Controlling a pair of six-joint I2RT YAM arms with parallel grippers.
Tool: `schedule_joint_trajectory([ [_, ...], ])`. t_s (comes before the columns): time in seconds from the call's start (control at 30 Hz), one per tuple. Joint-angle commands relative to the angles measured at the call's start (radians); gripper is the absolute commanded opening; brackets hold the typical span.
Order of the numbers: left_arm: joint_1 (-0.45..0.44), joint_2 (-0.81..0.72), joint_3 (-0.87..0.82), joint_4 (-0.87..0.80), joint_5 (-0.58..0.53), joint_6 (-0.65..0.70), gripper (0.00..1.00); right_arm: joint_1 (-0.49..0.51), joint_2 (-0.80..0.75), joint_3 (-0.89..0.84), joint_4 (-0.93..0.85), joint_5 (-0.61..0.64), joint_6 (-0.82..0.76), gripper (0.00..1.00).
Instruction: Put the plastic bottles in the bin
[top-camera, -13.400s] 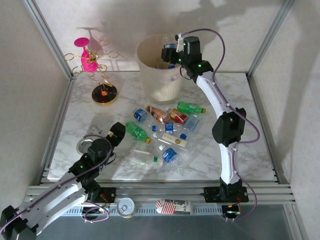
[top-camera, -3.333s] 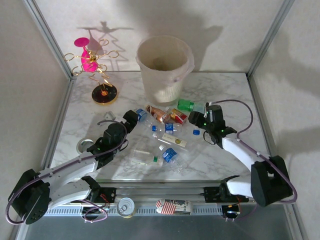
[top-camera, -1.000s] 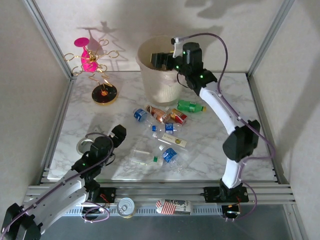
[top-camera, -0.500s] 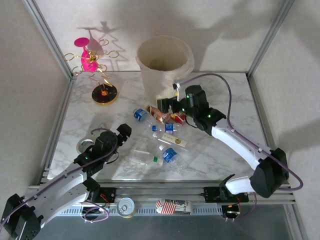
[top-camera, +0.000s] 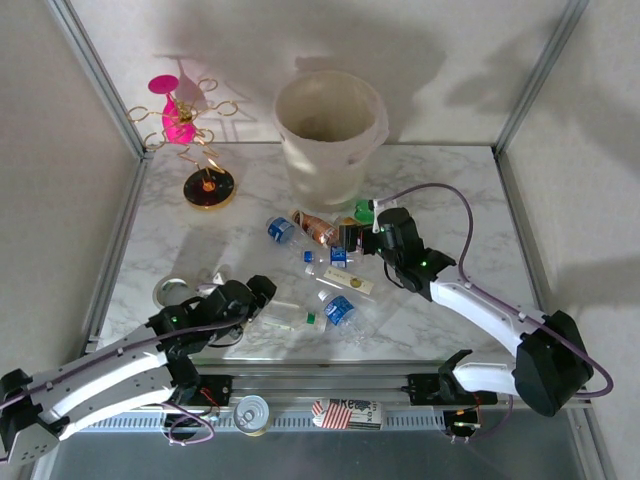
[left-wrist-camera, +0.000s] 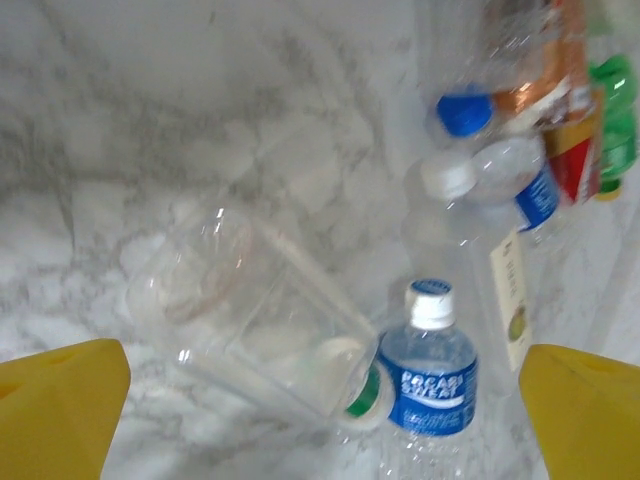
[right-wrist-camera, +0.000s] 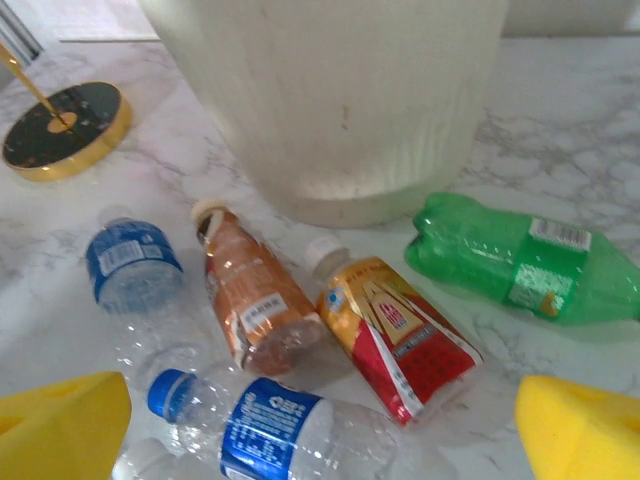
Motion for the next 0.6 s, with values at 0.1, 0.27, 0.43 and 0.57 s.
schedule_joint_trajectory([
  [0.1,-0.062,0.14,0.025,-0.043,0.061,-0.164,1.0,0.004,-0.042,-0.056,0.088,0.039,0.046,0.99],
  [0.27,-0.064,0.192,0.034,0.019,0.025,-0.199,1.0,0.004,-0.078,-0.091,0.082,0.065,0.044,0.99],
  [0.43,-0.064,0.249,-0.02,0.202,0.022,-0.276,1.0,0.004,-0.117,-0.121,0.076,0.087,0.045,0.99],
  [0.57,-0.064,0.328,-0.024,0.3,0.002,-0.3,1.0,0.002,-0.141,-0.138,0.067,0.104,0.048,0.99],
])
